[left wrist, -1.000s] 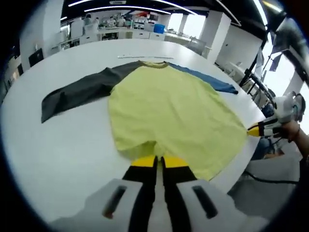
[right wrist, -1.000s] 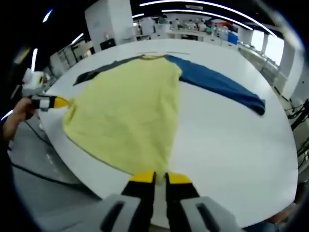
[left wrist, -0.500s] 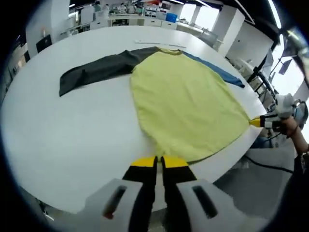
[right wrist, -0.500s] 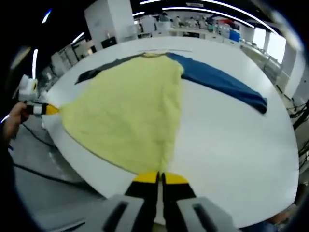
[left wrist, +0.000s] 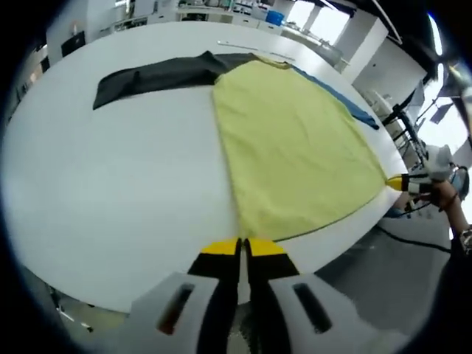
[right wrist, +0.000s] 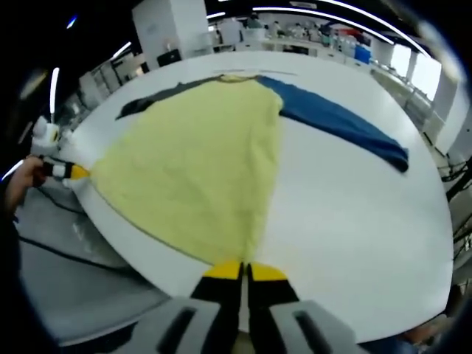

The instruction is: Fold the garment on the visible template until the final outline fits inside the template.

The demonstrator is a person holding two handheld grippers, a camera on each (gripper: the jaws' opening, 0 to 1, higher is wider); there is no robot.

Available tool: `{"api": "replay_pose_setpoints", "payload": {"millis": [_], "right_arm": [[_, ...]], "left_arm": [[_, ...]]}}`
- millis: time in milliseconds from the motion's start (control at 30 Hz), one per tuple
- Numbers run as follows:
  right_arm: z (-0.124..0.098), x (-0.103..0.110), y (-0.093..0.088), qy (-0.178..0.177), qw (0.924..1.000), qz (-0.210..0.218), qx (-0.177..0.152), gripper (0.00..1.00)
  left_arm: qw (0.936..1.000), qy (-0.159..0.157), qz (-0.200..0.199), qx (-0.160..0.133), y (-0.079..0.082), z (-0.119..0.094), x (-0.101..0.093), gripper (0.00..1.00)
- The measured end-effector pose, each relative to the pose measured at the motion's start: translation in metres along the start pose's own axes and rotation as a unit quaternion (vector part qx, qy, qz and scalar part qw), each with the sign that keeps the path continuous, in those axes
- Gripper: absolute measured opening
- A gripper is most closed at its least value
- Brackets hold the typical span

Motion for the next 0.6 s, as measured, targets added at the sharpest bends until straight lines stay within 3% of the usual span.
{"api": "replay_pose_setpoints", "payload": {"millis": [300, 367, 500, 600], "right_arm": [[-0.002, -0.003, -0.002, -0.002, 1.0000, 0.004, 0.003, 0.01], [-0.003, -0.006, -0.002, -0.005, 0.9999, 0.011, 0.003, 0.04], [-0.007, -0.013, 0.001, -0.008, 0.9997, 0.022, -0.003, 0.16], [-0.011, -0.019, 0.011, -0.014, 0.9996, 0.007, -0.023, 0.21]], "left_arm": [[0.9998, 0.020, -0.006, 0.006, -0.004, 0.000, 0.002, 0.00], [0.9992, 0.038, -0.007, 0.010, -0.005, -0.003, 0.006, 0.00], [0.9994, 0.032, 0.007, -0.012, 0.002, -0.005, 0.007, 0.02], [0.9986, 0.023, 0.015, -0.044, 0.014, -0.008, 0.004, 0.13]]}}
Point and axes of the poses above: the point that each gripper's makers call its tool centre point, and the gripper's own axes: z roughly forward along the fingers, x roughly to its left, y roughly out of its top, the point moved 3 cm from there along -z, roughly backward along the fingers, and after that the axes turned 10 degrees about -y, right-handed, at the moved point
